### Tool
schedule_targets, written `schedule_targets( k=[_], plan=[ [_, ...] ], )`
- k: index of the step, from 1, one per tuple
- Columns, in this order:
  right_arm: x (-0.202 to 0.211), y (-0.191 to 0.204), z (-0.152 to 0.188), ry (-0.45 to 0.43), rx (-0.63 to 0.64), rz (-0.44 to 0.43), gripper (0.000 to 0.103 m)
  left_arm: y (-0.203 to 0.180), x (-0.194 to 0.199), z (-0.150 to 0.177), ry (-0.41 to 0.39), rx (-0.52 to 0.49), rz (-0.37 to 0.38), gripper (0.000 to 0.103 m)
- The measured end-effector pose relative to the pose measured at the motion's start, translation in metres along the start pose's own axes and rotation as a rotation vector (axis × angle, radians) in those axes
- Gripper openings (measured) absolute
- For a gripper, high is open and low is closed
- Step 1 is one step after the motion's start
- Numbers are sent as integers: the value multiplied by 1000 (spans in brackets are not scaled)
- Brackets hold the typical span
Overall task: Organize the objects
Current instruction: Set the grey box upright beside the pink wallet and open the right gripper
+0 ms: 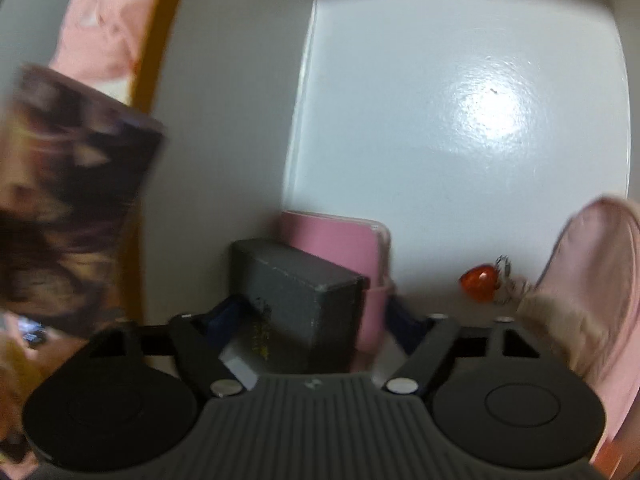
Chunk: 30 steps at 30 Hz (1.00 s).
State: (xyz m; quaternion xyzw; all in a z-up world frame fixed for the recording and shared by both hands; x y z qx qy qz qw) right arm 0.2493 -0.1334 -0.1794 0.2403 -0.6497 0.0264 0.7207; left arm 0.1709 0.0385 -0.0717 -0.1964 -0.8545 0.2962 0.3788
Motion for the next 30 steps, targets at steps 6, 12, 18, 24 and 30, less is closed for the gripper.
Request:
schedule_targets(
  k=[6,12,18,24,30],
  plan=[
    [27,7,11,-117,-11,-108,56,1,4,-1,-8,6,-4,25],
    [22,9,17,-187,-29,-122,61,0,6,0,-10,10,-8,25],
    [8,-6,17,-188,-23,-59,65,0,8,0,-13,10,-9,25],
    [22,-11,23,-234,-65,-104,54,0,9,1,-12,12,-15,25],
    [45,10,37,-300,25,11,51,-3,4,4,2,9,-19,25]
  ],
)
Point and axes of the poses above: each gripper's, at about its wrist camera, not at the fingertips, and x roughly against the way its jaws point, y to its left, z to its underside, the point moved 7 cm from there along -x, roughly the way its jaws point, and after that the axes turned 11 degrees about z, right-handed, at the moved point
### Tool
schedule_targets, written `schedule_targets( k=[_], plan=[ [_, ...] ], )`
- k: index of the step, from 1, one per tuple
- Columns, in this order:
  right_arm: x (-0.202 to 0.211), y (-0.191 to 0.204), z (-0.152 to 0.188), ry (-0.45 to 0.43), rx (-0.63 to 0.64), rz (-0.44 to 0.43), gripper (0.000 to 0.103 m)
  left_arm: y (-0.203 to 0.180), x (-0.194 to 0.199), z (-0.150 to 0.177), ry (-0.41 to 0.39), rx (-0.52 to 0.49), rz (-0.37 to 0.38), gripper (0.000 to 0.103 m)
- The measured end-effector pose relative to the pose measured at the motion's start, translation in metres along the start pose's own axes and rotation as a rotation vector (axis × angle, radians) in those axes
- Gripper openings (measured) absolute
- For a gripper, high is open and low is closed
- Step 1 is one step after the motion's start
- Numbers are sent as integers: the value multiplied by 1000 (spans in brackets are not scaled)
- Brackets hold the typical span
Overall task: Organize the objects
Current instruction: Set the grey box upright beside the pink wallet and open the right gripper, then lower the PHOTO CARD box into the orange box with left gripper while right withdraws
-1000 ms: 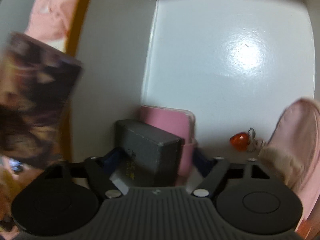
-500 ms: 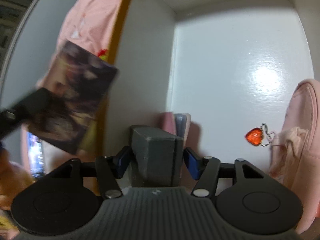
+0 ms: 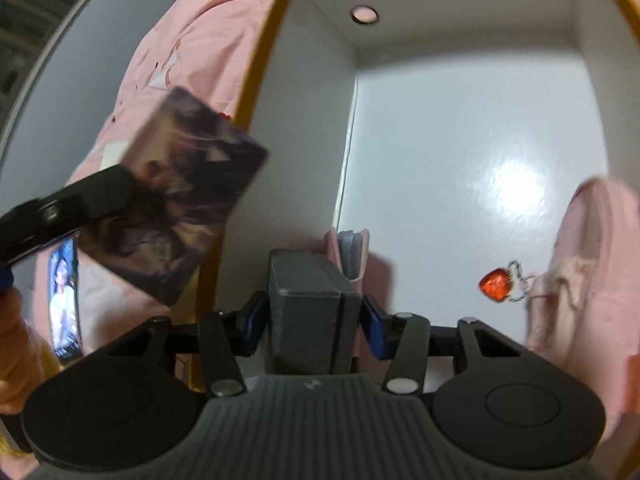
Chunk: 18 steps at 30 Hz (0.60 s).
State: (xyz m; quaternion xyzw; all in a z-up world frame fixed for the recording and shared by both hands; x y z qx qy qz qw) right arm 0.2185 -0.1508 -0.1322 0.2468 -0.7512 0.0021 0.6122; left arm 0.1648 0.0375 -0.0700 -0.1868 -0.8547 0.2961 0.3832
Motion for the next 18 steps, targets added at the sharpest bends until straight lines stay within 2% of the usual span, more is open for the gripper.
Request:
schedule_targets(
  k=[6,10,16,18],
  plan=[
    [22,-21,-3,-19,75,185,51,-15,-16,4,37,-30,23,25],
    [29,-40,-3,-7,99,297,51,-25,-37,13,102,-43,-13,25],
    [36,-52,4,19,107,342,52,-35,-71,34,193,-101,-100,25],
    [34,-52,3,23,108,348,53,-32,-78,38,216,-82,-113,25]
  ],
)
Point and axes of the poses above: each gripper's, at about its wrist camera, not at the fingertips, and x roughly against the way its jaws point, y to its left, z to its underside, the point moved 7 cm from there along -x, roughly the way its jaws point, and after that the axes turned 11 degrees about z, right-handed, at the moved point
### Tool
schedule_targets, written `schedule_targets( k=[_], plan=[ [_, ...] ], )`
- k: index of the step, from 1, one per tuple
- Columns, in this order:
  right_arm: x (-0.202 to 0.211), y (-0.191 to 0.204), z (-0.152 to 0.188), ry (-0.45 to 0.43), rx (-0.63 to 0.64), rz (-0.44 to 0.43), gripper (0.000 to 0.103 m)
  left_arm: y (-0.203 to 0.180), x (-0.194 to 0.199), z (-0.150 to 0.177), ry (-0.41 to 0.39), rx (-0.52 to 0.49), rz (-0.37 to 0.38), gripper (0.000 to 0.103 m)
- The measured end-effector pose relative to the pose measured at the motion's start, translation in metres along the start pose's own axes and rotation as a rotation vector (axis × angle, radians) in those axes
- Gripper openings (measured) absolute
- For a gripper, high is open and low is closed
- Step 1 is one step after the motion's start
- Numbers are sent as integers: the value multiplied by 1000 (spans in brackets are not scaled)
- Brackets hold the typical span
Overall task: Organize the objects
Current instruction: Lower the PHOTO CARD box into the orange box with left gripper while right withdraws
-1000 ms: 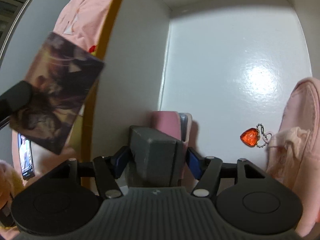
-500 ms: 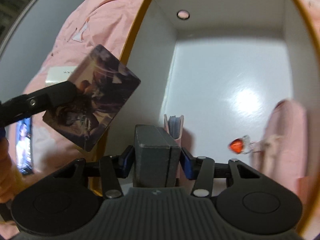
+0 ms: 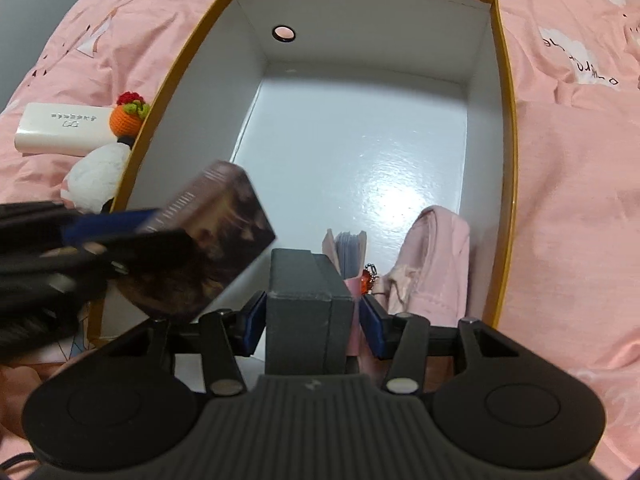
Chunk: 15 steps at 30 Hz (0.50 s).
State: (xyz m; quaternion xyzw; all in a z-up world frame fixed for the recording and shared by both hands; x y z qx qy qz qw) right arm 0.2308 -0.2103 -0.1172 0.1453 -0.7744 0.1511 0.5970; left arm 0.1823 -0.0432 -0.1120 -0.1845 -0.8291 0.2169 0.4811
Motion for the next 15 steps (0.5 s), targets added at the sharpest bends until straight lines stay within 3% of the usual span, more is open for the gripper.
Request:
schedule_targets(
  k=[4,7,15],
  plan=[
    [-2,-5,2,4,-11,-5,55,9,-9,5,29,85,25,25],
    [1,-10,2,6,-27,-33,55,7,-8,5,9,90,30,25],
    [-8,1,-6,22,-42,-72,55,-2,-9,10,0,0,-12,25]
  ],
)
Point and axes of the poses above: each gripper's, at about its wrist camera, not at the fingertips, and x roughly against the way its jaws point, y to its left, z to its underside, the point moved 7 cm from there along -x, roughly the way its jaws point, and after that the axes turned 11 degrees about z, right-handed, at the moved point
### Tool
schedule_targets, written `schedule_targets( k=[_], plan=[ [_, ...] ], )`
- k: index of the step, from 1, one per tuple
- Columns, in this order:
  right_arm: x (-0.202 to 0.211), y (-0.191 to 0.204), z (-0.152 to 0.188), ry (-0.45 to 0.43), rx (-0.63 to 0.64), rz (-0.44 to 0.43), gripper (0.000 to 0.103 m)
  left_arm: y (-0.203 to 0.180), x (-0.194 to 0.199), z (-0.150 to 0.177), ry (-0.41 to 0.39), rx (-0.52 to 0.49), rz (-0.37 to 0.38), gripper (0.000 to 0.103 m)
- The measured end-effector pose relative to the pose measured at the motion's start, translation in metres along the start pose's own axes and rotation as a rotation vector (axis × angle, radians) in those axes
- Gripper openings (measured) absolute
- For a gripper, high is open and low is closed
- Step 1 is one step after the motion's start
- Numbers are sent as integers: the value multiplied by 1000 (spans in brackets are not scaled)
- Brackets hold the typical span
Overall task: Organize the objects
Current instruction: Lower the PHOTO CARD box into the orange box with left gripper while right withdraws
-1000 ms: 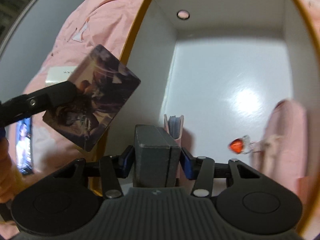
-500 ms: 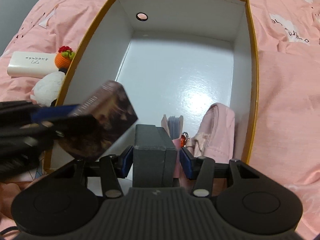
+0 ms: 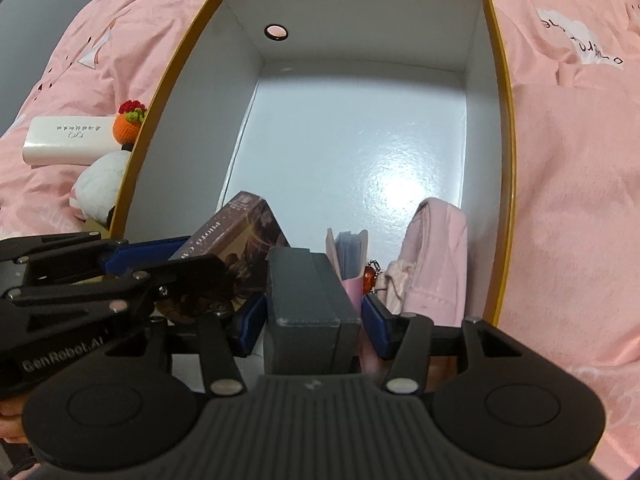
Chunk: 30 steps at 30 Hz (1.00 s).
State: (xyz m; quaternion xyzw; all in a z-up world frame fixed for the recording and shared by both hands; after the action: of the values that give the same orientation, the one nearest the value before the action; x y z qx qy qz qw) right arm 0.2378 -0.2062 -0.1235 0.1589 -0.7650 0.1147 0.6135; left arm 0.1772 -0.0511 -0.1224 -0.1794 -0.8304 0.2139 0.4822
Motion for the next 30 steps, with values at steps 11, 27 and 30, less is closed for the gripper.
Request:
schedule_targets(
  k=[11,27,30],
  plan=[
    [-6,5,-6,45,-19,11,55,-3,-1,4,0,-46,-12,24],
    [-8,7,-13,113,-42,-21,58,-2,-1,9,10,-75,-12,25],
    [-3,10,-16,117,-81,-93,72,-4,-4,12,25,-106,-48,25]
  ],
)
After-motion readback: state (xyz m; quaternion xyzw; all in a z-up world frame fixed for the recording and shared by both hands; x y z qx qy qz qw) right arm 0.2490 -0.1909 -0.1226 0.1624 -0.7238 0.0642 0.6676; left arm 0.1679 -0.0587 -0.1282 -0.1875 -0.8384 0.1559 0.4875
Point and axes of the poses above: each gripper's, at about its wrist camera, not at the fingertips, and x roughly against the way its jaws point, y to its left, z to its underside, the point moved 7 cm from there along -x, roughly the way its jaws point, and after that the axes turned 11 degrees about z, right-handed, at the moved point
